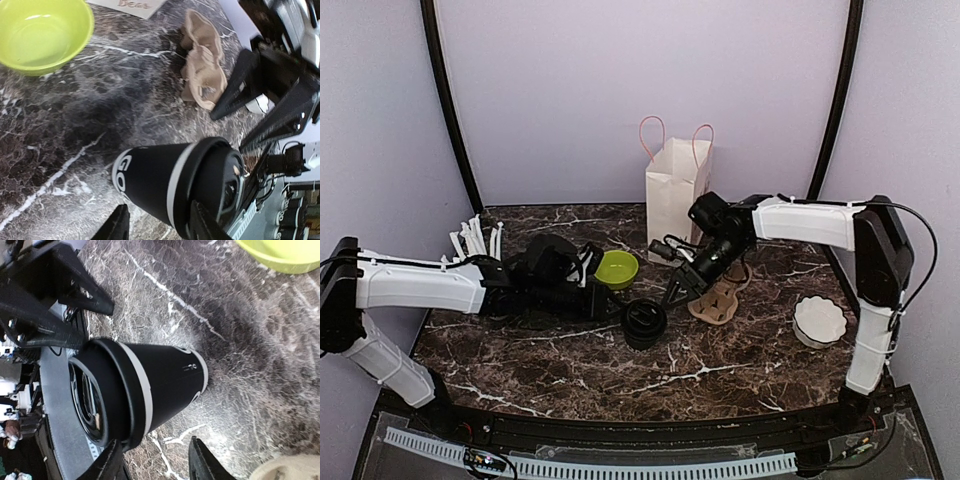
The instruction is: Pack the takeout coffee
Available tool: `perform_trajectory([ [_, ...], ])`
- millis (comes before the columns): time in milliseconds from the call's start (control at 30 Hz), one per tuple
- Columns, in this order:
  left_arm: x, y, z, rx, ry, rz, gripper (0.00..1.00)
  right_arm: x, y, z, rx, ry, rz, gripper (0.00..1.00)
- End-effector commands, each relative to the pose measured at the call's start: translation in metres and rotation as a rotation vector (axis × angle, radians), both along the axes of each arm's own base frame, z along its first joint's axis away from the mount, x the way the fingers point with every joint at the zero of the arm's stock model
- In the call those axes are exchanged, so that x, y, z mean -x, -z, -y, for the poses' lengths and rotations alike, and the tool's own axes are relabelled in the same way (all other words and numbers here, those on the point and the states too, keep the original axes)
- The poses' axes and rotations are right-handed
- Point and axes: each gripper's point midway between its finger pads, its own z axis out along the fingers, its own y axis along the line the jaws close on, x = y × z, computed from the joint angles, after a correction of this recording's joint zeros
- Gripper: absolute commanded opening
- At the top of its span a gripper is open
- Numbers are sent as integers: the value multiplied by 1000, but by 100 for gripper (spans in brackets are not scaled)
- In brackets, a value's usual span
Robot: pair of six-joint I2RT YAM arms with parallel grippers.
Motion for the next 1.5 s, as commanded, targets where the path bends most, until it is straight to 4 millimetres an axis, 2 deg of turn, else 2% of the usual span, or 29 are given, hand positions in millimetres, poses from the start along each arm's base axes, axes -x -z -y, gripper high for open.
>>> perform_trajectory([
  [0, 4, -34, 5, 8, 23, 95, 46, -4, -33, 8, -29, -29, 163, 48],
  [100, -1, -53, 9, 11, 18, 167, 50, -3, -46, 18, -39, -32, 225, 52],
  [167, -5, -59, 7, -20, 21, 210, 52, -3, -54, 24, -45, -38, 271, 53],
  [333, -16, -58, -9, -145, -19, 252, 53, -3, -65, 33, -41, -59, 381, 55],
  [433, -19, -66, -13, -178, -25, 282, 54, 1, -71, 37, -53, -100, 432, 56],
  [633, -23, -90, -30, -211, -42, 389, 58, 3, -89, 37, -46, -189, 640, 62],
  [767, -20, -103, -30, -217, 8, 451, 63, 0, -95, 25, -20, -228, 777, 68],
  [833, -21, -117, -26, -231, 59, 508, 66, 2, -96, 15, -17, -260, 802, 70],
  [867, -23, -131, -24, -226, 70, 543, 69, 3, -94, 10, -14, -275, 804, 71],
  [900, -25, -136, -26, -260, 90, 582, 72, 5, -93, 5, -12, -290, 808, 71],
  [933, -28, -152, -25, -259, 84, 623, 77, 5, -91, 1, -6, -304, 810, 71],
  [967, -33, -159, -28, -292, 87, 672, 80, 7, -89, -2, 1, -317, 813, 71],
  [1033, -40, -181, -28, -310, 74, 756, 84, 9, -85, -9, 9, -340, 818, 72],
  [1167, -47, -221, -23, -289, 72, 903, 86, 14, -79, -16, -1, -383, 816, 74],
  [1233, -49, -234, -22, -276, 62, 953, 85, 17, -75, -18, -4, -409, 813, 77],
  [1367, -49, -245, -28, -256, 30, 1049, 84, 14, -65, -25, 22, -438, 803, 82],
  [1467, -53, -244, -46, -292, -56, 1079, 84, 13, -59, -34, 45, -465, 786, 90],
])
